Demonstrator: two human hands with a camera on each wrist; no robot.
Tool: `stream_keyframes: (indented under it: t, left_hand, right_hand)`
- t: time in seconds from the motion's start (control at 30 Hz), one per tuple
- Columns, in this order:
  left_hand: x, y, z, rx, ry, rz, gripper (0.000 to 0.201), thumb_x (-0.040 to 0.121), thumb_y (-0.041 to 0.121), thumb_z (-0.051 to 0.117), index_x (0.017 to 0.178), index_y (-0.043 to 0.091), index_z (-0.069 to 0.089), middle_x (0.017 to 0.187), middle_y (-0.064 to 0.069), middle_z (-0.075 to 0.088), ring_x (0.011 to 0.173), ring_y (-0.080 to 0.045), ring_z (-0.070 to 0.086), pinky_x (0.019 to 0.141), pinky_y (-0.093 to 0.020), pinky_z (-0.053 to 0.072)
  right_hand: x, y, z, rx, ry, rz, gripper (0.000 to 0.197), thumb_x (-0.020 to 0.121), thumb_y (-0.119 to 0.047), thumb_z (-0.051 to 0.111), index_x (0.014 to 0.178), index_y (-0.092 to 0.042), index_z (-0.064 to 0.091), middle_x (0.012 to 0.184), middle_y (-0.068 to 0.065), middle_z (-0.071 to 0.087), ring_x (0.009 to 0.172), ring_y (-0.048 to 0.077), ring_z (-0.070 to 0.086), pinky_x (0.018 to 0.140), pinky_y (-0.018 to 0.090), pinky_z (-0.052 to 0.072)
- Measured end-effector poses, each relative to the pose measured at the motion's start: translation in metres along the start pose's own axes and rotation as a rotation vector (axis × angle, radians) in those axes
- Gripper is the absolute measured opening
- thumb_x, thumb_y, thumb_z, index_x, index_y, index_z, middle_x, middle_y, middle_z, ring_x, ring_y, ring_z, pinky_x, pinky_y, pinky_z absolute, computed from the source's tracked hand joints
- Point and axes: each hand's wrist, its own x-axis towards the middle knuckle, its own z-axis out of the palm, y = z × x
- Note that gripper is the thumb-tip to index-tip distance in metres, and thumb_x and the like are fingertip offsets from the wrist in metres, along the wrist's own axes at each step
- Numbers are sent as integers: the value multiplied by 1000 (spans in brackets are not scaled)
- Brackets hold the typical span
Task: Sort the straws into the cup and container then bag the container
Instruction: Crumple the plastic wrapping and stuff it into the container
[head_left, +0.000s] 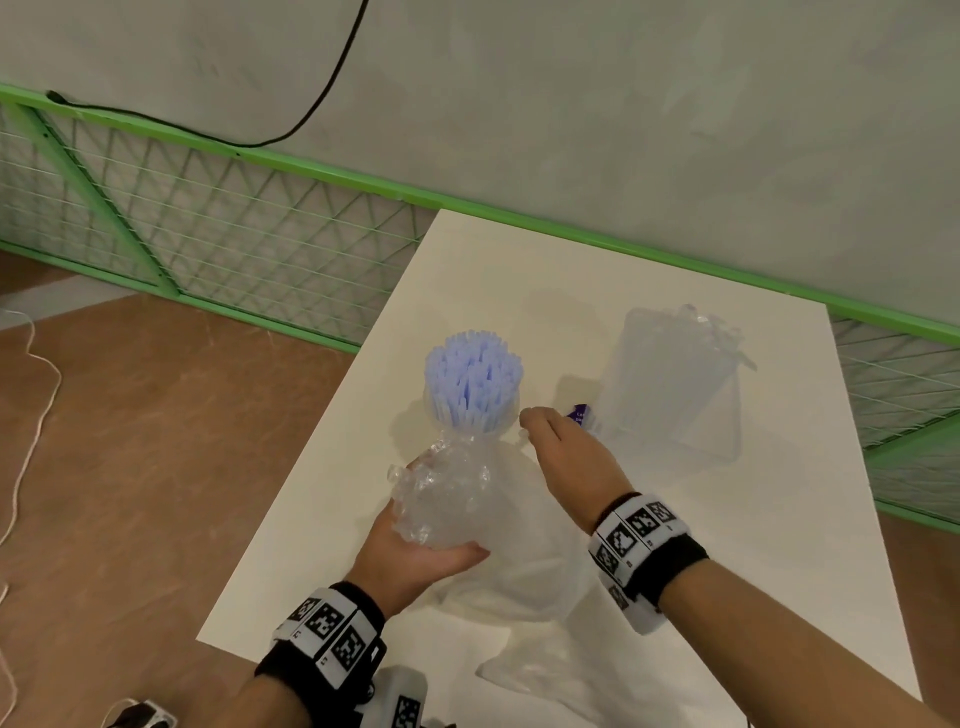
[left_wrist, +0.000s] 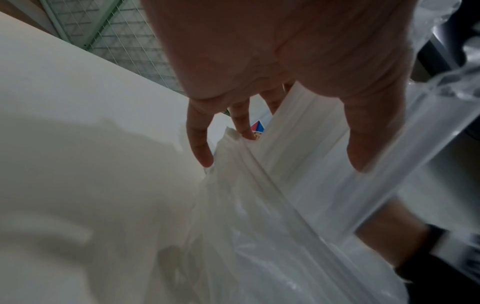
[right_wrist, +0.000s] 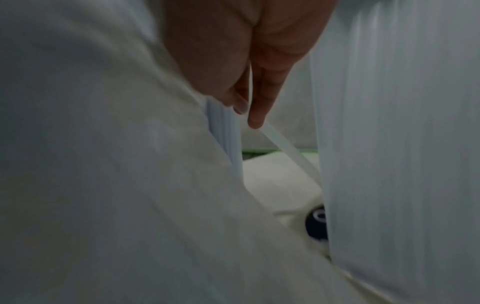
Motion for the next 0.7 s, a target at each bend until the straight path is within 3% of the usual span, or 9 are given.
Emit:
stream_keyframes:
  t: [0.1, 0.17, 0.23, 0.3, 0.4, 0.47, 0.57, 0.7]
  left_hand:
    - [1, 7, 8, -16, 4, 6, 82, 59, -7, 87, 128, 24, 55, 111, 1, 71, 98, -1, 67, 72, -7, 50]
    - [2, 9, 11, -30, 4, 13, 84, 59, -7, 87, 127, 30, 54, 112, 3, 69, 99, 2, 66, 70, -7, 50]
    - [3, 8, 13, -44, -5, 10, 90, 56, -4, 90, 130, 30, 53, 115, 3, 69, 100, 0, 66, 70, -9, 51]
    - [3, 9, 15, -45, -19, 10, 93, 54, 0, 92, 133, 30, 51, 117, 2, 69, 102, -3, 66, 72, -9, 51]
    - [3, 10, 18, -52, -18, 20, 90, 58, -2, 89, 132, 32, 51, 114, 5, 71, 104, -7, 67, 75, -10, 52]
    - [4, 10, 20, -53, -17, 30, 93, 54, 5, 93, 131, 35, 51, 113, 7, 71, 105, -8, 67, 81, -17, 53]
    - [5, 10, 22, -57, -21, 37, 97, 45, 23, 95, 131, 37, 51, 117, 4, 70, 109, -13, 66, 94, -34, 51]
    - [3, 13, 28, -49, -5, 60, 95, 44, 27, 93, 129, 38, 51, 113, 10, 70, 105, -6, 66, 95, -33, 51]
  right_hand:
    - [-20, -23, -41, 160, 196, 26, 40, 91, 3, 58, 113, -24, 39, 98, 8, 66, 71, 23, 57, 60, 27, 43]
    - [-32, -39, -83, 317, 363, 37, 32, 98, -8, 55, 108, -33, 38, 96, 2, 68, 72, 23, 63, 62, 32, 51]
    - [-43, -50, -132, 450, 618, -8, 35, 98, -12, 54, 107, -42, 36, 101, 0, 68, 80, 17, 69, 70, 28, 56]
    - [-51, -45, -176, 442, 849, -78, 35, 99, -13, 54, 113, -39, 35, 100, 4, 68, 88, 13, 71, 75, 27, 56]
    - [-54, -13, -217, 357, 1012, -30, 27, 101, -16, 53, 115, -26, 32, 95, 1, 68, 86, 15, 70, 75, 35, 57]
    - [-53, 17, -222, 334, 1026, 59, 25, 101, -18, 53, 116, -22, 34, 94, 2, 69, 83, 17, 70, 75, 37, 57]
    - [-50, 62, -201, 280, 905, 228, 25, 99, -24, 56, 119, -22, 40, 96, 1, 71, 80, 15, 70, 73, 28, 55]
    - [-43, 104, -148, 129, 618, 357, 19, 95, -19, 62, 112, -12, 55, 94, -1, 69, 79, 21, 66, 73, 27, 46]
